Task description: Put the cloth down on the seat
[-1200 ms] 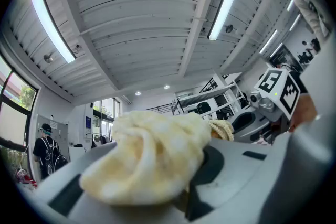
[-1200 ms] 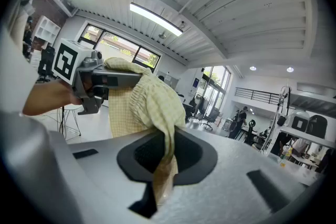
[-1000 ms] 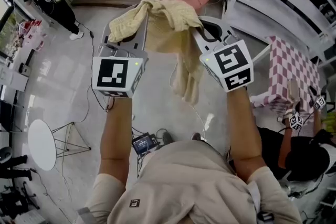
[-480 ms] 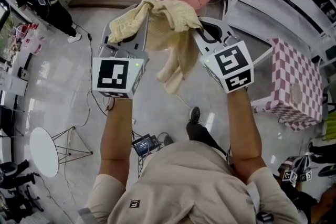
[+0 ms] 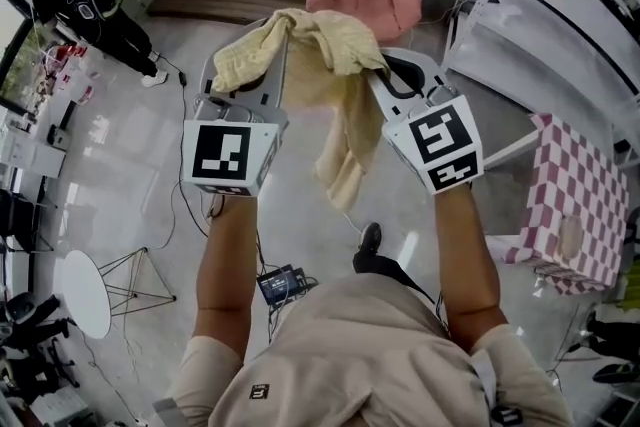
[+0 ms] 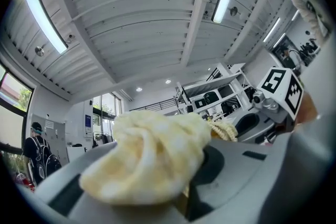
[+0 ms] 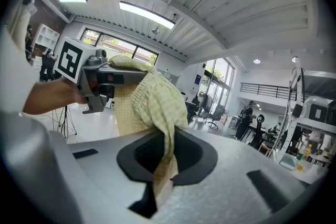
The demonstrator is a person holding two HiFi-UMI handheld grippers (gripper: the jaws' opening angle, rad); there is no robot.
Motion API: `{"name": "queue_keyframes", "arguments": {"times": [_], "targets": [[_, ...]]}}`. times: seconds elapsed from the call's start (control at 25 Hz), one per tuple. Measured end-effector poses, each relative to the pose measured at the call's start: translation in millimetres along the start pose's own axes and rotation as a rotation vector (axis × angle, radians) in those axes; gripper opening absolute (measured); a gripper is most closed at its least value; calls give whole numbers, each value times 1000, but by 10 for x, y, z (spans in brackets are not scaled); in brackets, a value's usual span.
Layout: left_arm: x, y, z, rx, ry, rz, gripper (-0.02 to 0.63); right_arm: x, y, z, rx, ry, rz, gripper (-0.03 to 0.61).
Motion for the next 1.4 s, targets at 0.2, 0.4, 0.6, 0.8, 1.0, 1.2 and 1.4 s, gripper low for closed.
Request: {"name": "queue_keyframes", "arguments": {"times": [0.2, 0.4, 0.6, 0.8, 1.0, 1.2, 1.4], "targets": [[187, -588, 14, -38, 11, 26, 40, 322, -298, -473, -39, 0, -13, 20], [271, -1002, -15, -63, -6, 37, 40, 532, -454, -858, -57, -8, -35, 20], [288, -1377, -109, -70, -25, 43, 40, 710, -531, -1197, -63, -16, -53, 20], [341, -1708, -210, -56, -35, 50, 40, 888, -589, -1510, -50, -30, -60, 20], [419, -1948, -175, -52, -39, 49, 40, 1008, -710, -1680, -48, -34, -58, 20], [509, -2223, -19, -40, -40, 37, 40, 1085, -928, -1868, -40, -35, -47, 20], [639, -2584, 308, -15, -28, 13, 40, 1152, -1332, -2037, -31, -31, -32, 20]]}}
Point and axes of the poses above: the fingertips, and each gripper's own axes: y backward along the fingers, z to its left, x out of its underside, the point moved 1 cm from there along y, backward along the fingers, and after that the axes turned 15 degrees about y, right-handed, at the moved point
